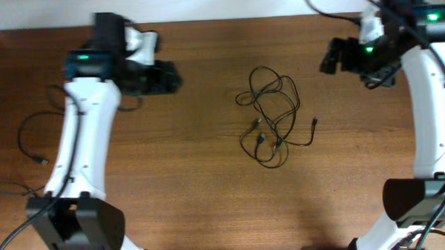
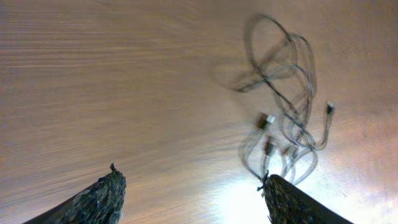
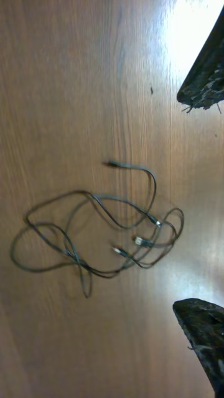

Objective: Untangle cables

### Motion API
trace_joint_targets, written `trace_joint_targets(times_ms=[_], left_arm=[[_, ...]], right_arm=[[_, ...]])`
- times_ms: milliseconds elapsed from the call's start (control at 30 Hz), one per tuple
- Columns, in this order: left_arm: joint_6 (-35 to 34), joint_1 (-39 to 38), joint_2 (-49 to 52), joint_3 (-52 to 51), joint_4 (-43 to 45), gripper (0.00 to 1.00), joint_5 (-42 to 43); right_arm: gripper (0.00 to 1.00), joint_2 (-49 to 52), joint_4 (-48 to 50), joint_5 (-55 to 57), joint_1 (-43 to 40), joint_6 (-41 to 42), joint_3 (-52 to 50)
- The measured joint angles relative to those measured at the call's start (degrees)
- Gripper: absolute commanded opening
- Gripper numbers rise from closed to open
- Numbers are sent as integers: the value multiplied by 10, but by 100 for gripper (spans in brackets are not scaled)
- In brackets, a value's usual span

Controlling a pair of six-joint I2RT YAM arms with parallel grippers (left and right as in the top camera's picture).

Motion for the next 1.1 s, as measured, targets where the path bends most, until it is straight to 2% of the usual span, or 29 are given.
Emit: trace_joint_targets(times_ms=[200, 333, 433, 567, 600, 667, 867, 1100], left_arm=[[-153, -218, 42, -34, 87, 69, -49], [-249, -302, 126, -37, 90, 71, -83], [-294, -341, 173, -40, 109, 71, -90], [-314, -361, 190, -40, 125, 71, -92], [-316, -365, 192, -40, 129, 76, -92], [-318, -379, 201, -40, 147, 77, -92], [-310, -405, 233, -40, 167, 59, -92], [-309, -404, 246, -41, 185, 57, -64]], right_arm=[[99, 1, -3, 0, -32, 0, 0], [99, 4, -3, 0, -32, 0, 0], [99, 4, -3, 0, -32, 0, 0], [99, 5, -3, 0, -32, -1, 0], [99, 5, -3, 0, -32, -1, 0], [99, 5, -3, 0, -32, -2, 0], [99, 5, -3, 0, -32, -2, 0], [99, 5, -3, 0, -32, -6, 0]])
